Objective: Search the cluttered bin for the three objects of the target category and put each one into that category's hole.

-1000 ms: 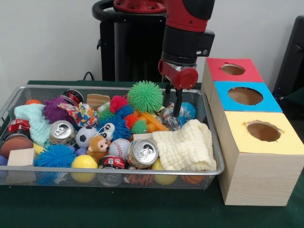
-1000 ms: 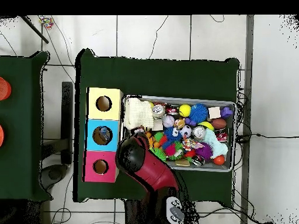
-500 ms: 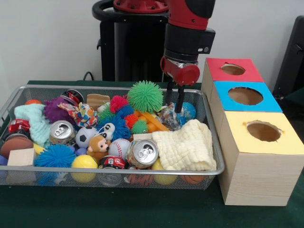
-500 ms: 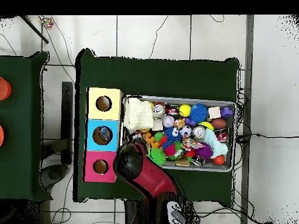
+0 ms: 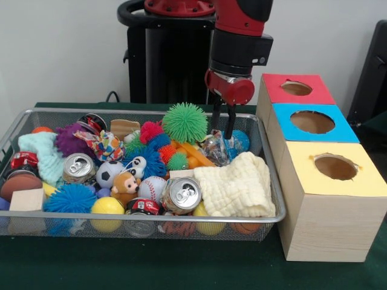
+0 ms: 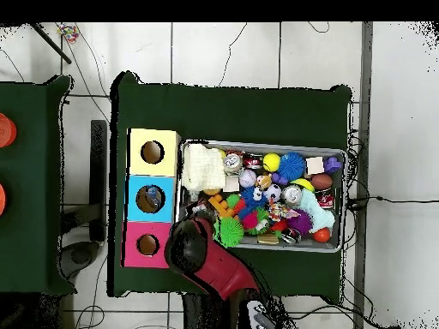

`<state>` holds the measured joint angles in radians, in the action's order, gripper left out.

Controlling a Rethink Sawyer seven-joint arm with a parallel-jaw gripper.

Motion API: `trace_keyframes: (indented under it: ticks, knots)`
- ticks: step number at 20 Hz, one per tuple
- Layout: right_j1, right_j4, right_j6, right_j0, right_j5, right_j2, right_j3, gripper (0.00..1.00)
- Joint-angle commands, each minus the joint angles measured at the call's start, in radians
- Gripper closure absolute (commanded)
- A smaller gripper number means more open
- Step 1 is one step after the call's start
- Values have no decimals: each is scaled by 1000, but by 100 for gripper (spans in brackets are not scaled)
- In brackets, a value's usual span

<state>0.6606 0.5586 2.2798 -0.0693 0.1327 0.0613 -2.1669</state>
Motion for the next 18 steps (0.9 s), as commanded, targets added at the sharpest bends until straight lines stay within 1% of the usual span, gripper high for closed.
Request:
trace_keyframes:
  ticks: [1,4,11,12,14,18]
  knots:
    - [8,-45,311,-46,102,-118,-80,0]
    - [7,-55,314,-58,114,-126,-90,0]
    - [-29,-97,346,-86,179,-147,-108,0]
    - [-19,-117,343,-113,182,-146,-121,0]
    - [-29,-116,345,-117,189,-145,-120,0]
    - [-33,-80,339,-103,169,-139,-98,0]
